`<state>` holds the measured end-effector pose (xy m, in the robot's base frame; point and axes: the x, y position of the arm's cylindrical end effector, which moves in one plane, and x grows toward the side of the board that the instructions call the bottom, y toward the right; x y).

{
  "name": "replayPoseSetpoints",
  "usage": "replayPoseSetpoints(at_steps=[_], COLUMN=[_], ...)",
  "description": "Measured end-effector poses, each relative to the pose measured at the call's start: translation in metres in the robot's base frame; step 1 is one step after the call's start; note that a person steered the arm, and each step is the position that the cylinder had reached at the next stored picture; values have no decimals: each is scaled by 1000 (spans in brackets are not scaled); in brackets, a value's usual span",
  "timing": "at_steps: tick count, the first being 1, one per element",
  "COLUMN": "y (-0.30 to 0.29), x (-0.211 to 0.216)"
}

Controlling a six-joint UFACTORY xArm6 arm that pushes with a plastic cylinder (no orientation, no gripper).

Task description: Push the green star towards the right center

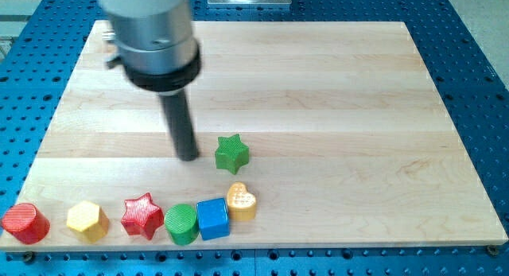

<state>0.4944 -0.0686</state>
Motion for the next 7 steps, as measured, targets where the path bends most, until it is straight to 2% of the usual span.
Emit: replayPoseSetpoints(at_steps=[1, 3, 4, 5, 6, 7], y=[41, 29, 30, 131, 176, 144], x=[0, 11, 40, 16, -21, -13])
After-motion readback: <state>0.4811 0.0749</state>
